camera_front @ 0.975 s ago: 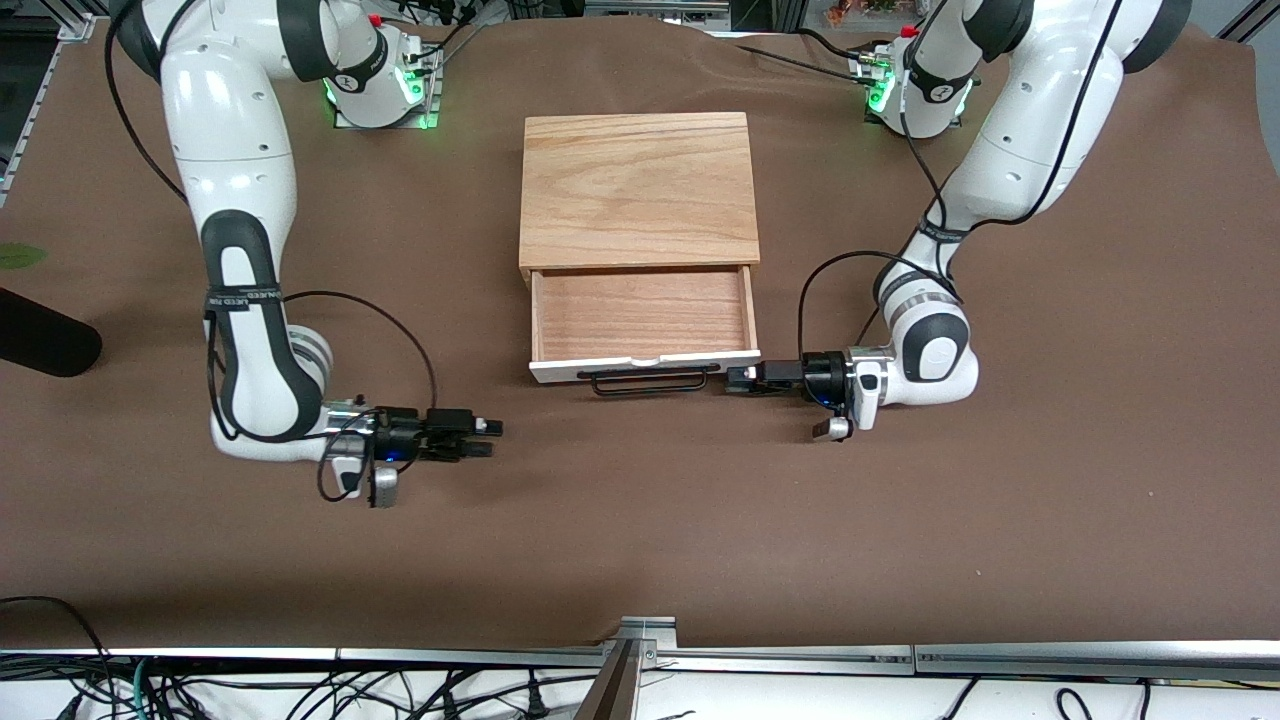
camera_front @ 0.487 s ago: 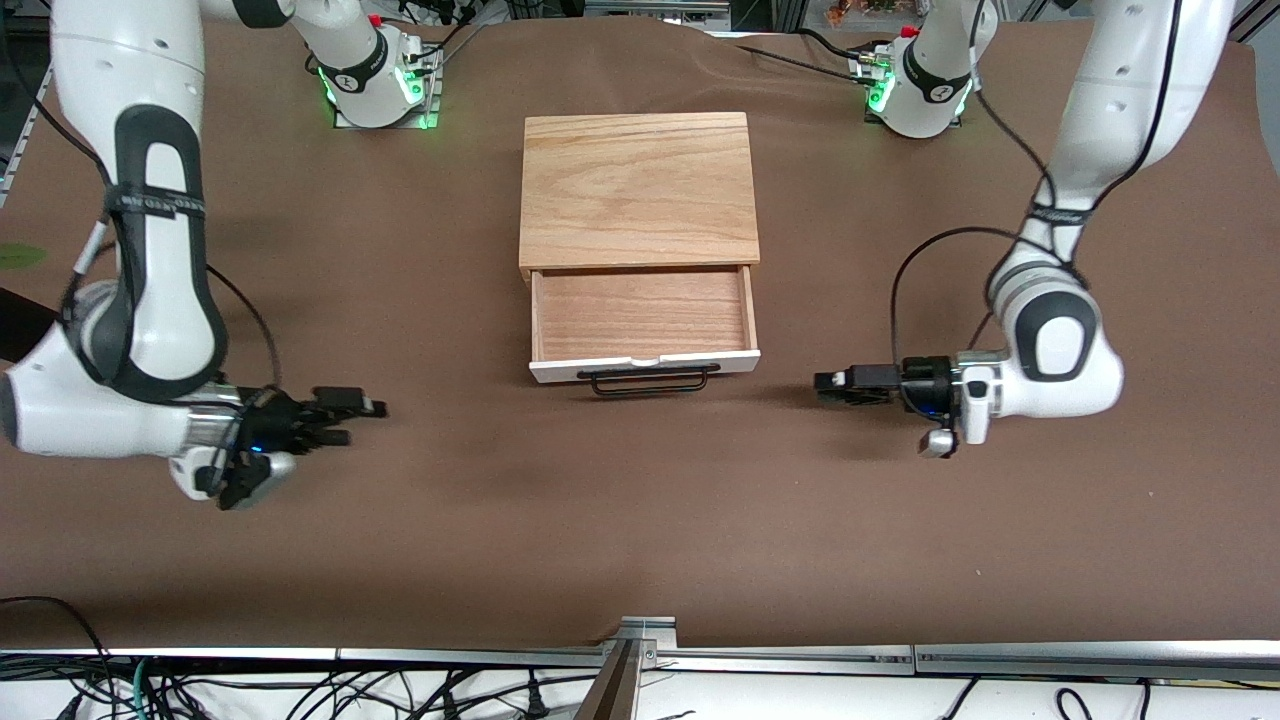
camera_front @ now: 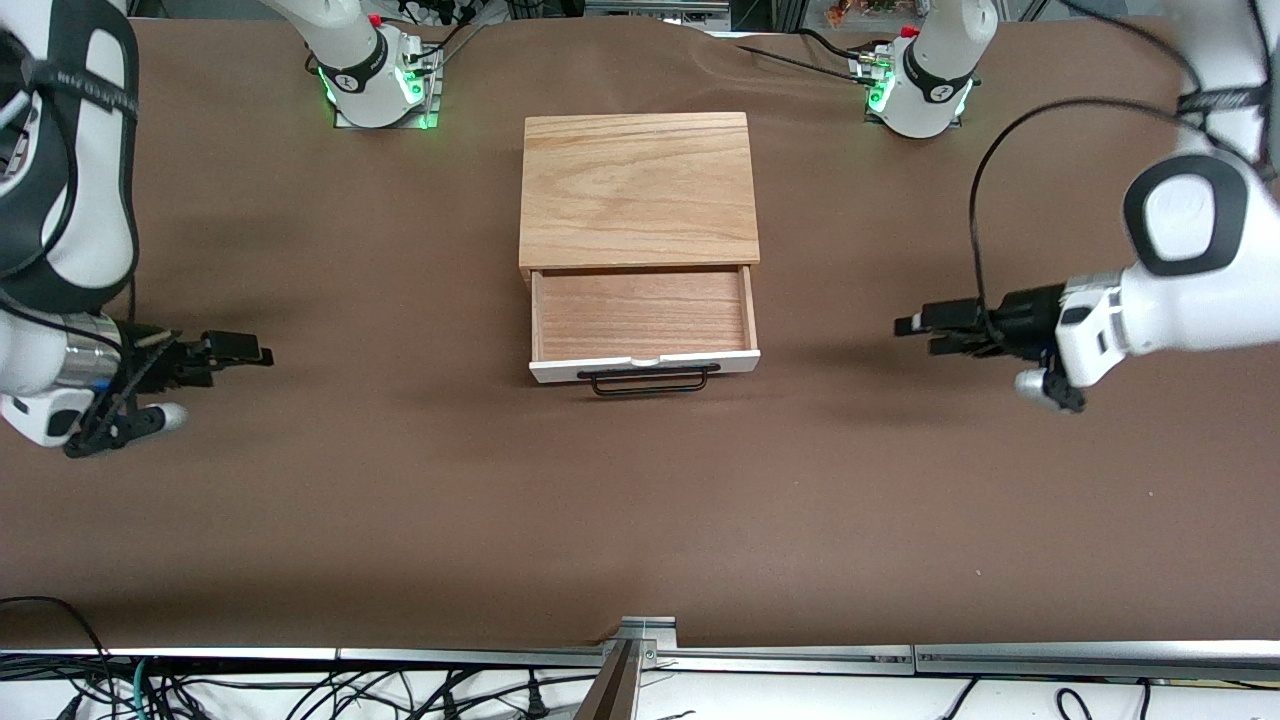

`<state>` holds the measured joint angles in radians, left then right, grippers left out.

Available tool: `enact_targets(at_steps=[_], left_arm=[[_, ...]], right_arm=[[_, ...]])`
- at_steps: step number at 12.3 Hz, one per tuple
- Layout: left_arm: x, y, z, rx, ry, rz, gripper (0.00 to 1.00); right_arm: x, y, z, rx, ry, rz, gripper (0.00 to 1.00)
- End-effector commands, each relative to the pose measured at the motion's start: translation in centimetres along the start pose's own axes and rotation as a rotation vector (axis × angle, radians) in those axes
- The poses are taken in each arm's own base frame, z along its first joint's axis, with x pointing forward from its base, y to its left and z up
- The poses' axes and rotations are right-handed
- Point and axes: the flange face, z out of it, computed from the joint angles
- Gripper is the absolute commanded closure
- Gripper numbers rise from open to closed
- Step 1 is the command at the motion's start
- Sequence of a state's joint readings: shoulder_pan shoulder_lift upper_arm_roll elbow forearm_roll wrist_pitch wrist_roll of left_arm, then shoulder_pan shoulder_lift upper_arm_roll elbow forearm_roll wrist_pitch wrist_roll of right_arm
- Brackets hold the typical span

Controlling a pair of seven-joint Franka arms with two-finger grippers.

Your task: Pull top drawer with both arms simultaneously

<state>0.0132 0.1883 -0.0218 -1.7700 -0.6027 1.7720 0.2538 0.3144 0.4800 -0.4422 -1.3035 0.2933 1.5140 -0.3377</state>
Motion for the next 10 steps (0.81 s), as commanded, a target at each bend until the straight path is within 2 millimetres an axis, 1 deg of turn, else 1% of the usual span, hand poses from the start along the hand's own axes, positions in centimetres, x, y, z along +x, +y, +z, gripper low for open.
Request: enact_targets(at_steps=[1, 2, 3, 4, 5, 6, 7, 8, 9, 10], left_arm=[[-4.5, 1.8, -3.9, 0.243, -0.028, 0.024, 0.0], [-5.6, 2.3, -5.4, 0.313, -0.045, 0.028, 0.0], [-6.6, 2.5, -6.5, 0.387, -0.064, 0.035, 0.0], [-7.4, 3.1, -7.7, 0.451, -0.071, 0.035, 0.0], [-8.2, 3.5, -8.4, 0.49, -0.079, 0.023, 0.0], [-9.1, 4.1, -9.3, 0.521, -0.079, 0.008, 0.0], [-9.7, 4.1, -9.9, 0.532, -0.088, -0.004, 0.0], [-9.6, 4.6, -11.7, 0.545, -0.06, 0.008, 0.0], [-9.4, 4.8, -12.9, 0.586, -0.043, 0.019, 0.0], [-9.3, 4.8, -13.4, 0.62, -0.039, 0.021, 0.0]], right_arm=[[-1.0, -3.2, -3.5, -0.198, -0.038, 0.056, 0.0], [-1.2, -3.6, -4.5, -0.239, -0.04, 0.064, 0.0], [-1.6, -3.6, -5.5, -0.237, -0.031, 0.066, 0.0], [-2.6, -2.5, -7.3, -0.221, 0.006, 0.079, 0.0], [-3.1, -2.3, -8.1, -0.214, 0.02, 0.078, 0.0], [-4.3, -2.0, -9.7, -0.22, 0.043, 0.082, 0.0], [-6.0, -1.2, -12.1, -0.23, 0.088, 0.094, 0.0], [-7.6, 0.1, -13.6, -0.227, 0.128, 0.109, 0.0], [-9.1, 1.4, -14.0, -0.201, 0.155, 0.126, 0.0], [-10.2, 1.5, -13.4, -0.181, 0.15, 0.135, 0.0]])
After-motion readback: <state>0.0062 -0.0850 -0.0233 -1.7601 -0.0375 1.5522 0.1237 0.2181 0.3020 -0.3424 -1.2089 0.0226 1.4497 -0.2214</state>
